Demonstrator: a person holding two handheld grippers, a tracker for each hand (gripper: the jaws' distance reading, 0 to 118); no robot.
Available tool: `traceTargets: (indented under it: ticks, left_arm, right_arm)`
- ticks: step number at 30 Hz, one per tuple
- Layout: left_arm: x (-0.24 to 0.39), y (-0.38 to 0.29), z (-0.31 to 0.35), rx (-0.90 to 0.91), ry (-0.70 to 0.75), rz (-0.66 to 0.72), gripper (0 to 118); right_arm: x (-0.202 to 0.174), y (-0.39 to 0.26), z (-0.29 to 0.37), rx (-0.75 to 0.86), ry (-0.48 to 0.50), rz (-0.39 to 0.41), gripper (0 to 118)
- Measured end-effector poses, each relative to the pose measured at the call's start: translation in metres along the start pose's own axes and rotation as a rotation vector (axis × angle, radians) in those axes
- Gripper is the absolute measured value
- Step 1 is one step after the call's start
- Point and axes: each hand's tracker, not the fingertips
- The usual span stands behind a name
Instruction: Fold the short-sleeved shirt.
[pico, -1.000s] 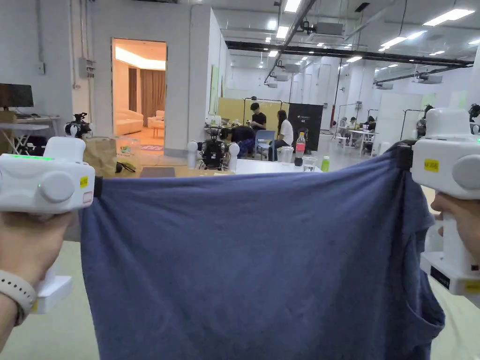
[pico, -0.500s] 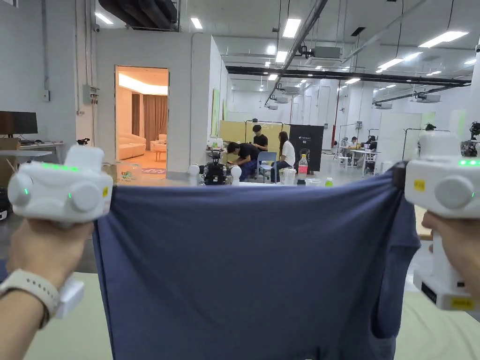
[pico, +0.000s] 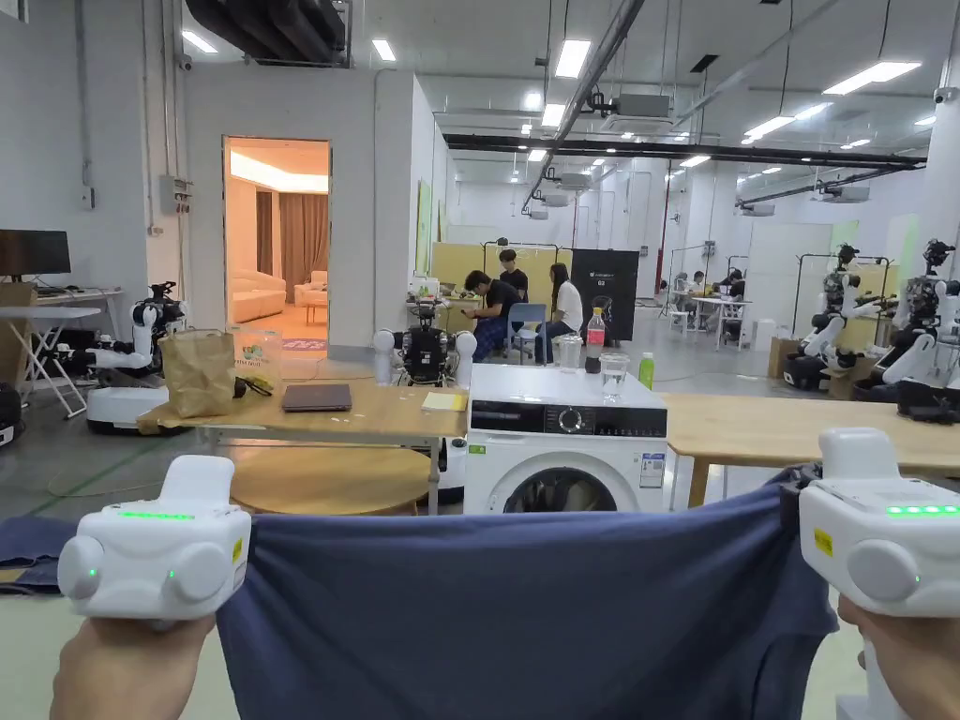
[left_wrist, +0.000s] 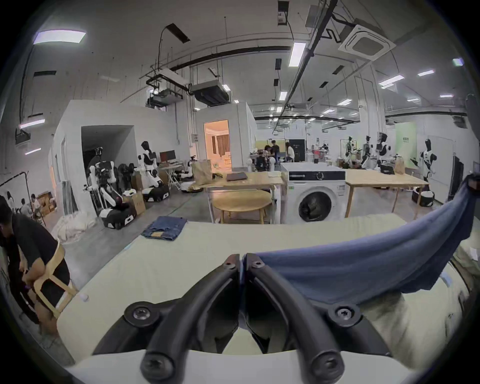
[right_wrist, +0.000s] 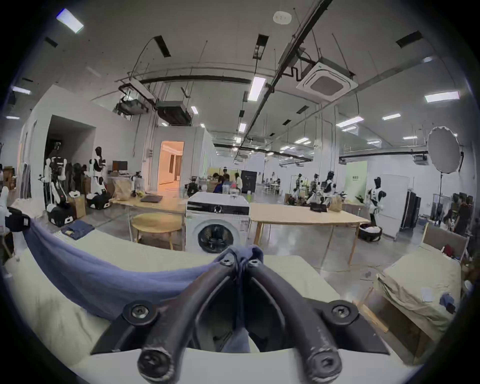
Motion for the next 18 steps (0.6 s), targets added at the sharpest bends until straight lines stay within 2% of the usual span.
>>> traceTargets:
  ticks: [6,10,14,18]
  left_arm:
    - [-0.010,-0.098,0.079,-0.100,-0.045,-0.041,0]
    - [-0.021,-0.191,0.126,-0.226,-0.095,-0.022,0]
    - [-0.026,-0.287,0.151,-0.399,-0.100,0.012,0]
    - [-0.034,-0.335,0.147,-0.456,-0.088,0.034,0]
  right_arm:
    - [0.010,-0.082,0.095,-0.104,0.030,0.022,1]
    - [0.011,-0.165,0.159,-0.267,0.069,0.059,1]
    - [0.002,-0.267,0.203,-0.452,0.089,0.148,1]
    - [-0.004,-0.335,0.223,-0.595,0.090,0.151,2]
